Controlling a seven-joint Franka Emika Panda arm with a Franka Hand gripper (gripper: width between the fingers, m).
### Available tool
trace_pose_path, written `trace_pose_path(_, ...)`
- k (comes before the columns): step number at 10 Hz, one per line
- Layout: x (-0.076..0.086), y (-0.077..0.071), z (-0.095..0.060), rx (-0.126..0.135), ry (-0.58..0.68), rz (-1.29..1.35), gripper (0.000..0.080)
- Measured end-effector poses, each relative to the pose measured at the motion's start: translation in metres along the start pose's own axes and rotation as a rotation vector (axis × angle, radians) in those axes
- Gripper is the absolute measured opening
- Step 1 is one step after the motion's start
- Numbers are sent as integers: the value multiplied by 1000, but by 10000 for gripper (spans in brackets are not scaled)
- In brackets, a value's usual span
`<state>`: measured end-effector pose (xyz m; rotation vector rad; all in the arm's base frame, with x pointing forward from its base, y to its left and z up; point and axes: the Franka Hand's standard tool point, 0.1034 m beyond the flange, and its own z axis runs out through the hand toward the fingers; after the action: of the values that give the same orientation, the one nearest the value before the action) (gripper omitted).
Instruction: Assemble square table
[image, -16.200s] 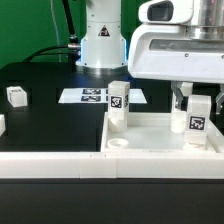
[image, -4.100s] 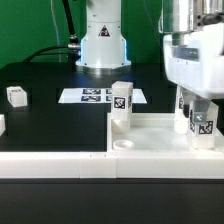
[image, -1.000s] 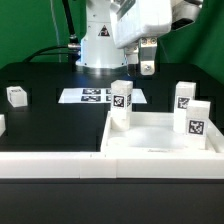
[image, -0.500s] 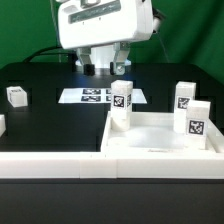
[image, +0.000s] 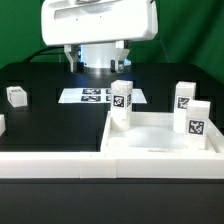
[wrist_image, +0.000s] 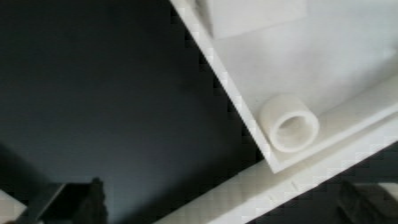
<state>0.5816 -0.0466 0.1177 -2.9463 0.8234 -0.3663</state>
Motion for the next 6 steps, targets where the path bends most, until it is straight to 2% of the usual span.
trace_pose_path(1,-1,8,0,-3,-5,-115,649)
trace_pose_path(4,-3,79,6,-27,-65,-411,649)
trace_pose_path(5,-3,96,13,-41,-78,-465,649)
trace_pose_path(6,-7,104,20,-58,-75,-493,649)
